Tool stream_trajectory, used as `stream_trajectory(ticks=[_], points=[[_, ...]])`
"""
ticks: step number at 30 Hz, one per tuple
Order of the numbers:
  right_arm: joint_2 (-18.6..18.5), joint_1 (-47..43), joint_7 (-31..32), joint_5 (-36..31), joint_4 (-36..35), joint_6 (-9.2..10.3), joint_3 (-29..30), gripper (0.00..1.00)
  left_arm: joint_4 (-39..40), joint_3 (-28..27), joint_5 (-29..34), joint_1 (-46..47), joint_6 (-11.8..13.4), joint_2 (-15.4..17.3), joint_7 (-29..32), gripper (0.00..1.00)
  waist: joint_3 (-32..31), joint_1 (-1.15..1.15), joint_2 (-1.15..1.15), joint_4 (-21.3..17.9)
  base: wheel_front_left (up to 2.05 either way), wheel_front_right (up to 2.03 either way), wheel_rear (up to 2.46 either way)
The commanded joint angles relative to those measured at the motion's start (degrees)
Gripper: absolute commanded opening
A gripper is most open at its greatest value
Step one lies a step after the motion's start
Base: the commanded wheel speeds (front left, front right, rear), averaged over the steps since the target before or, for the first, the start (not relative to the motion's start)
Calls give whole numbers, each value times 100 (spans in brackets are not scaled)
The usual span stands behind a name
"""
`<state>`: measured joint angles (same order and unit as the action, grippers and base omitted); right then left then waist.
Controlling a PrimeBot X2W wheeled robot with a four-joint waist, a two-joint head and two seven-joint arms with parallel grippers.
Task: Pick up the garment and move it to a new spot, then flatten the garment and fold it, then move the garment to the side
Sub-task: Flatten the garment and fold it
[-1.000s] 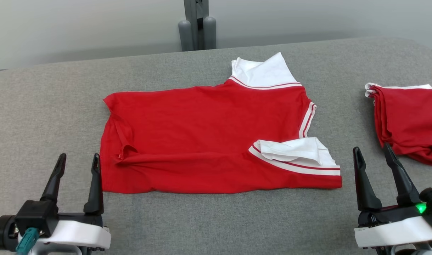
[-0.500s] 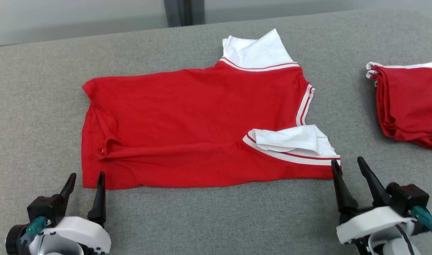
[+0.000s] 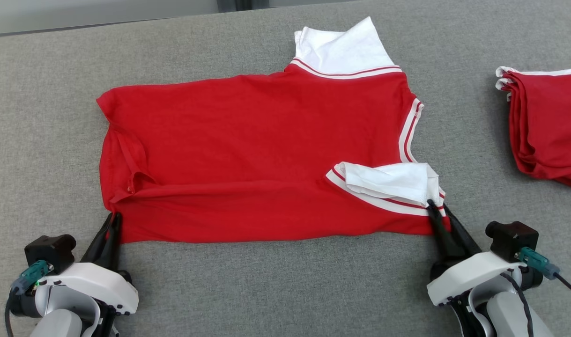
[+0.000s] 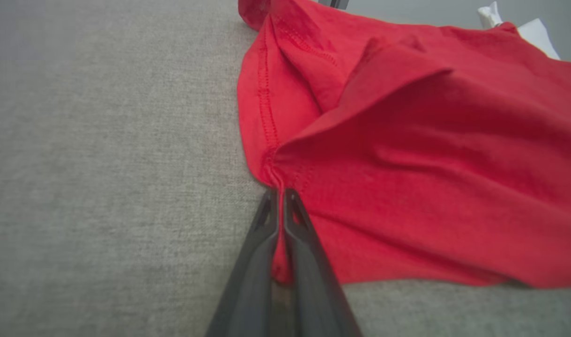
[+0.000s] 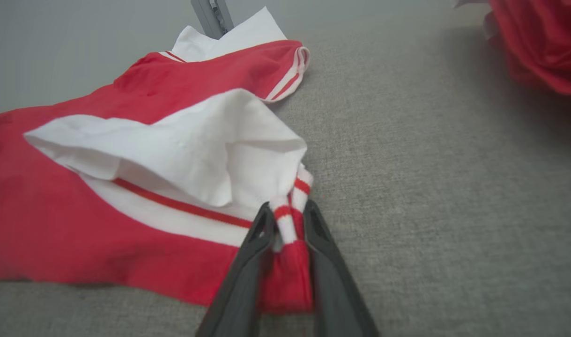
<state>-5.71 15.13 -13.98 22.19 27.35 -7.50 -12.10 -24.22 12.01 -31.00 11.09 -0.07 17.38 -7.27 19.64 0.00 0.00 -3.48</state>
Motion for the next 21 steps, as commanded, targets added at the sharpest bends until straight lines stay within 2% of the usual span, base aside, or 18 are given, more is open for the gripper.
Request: stream_trajectory(ticks=[1,7,14,21], points=[[-58,20,0,49,85,1,-27,0,-187,44,-48,-78,-18,1,143,0,-2,0,0,4,0,0,0],[-223,-96,-50,401,-98,1,8,0,31,5,-105,-296,-49,115,82,0,-82,0,0,79,0,0,0],[-401,-834,287,621,-836,1,205,0,801,16,-181,-854,81,271,351,0,-247,0,0,256,0,0,0],[-198,-1801,745,447,-1688,1,681,0,1480,-22,-274,-1417,330,332,652,0,-328,0,0,358,0,0,0]])
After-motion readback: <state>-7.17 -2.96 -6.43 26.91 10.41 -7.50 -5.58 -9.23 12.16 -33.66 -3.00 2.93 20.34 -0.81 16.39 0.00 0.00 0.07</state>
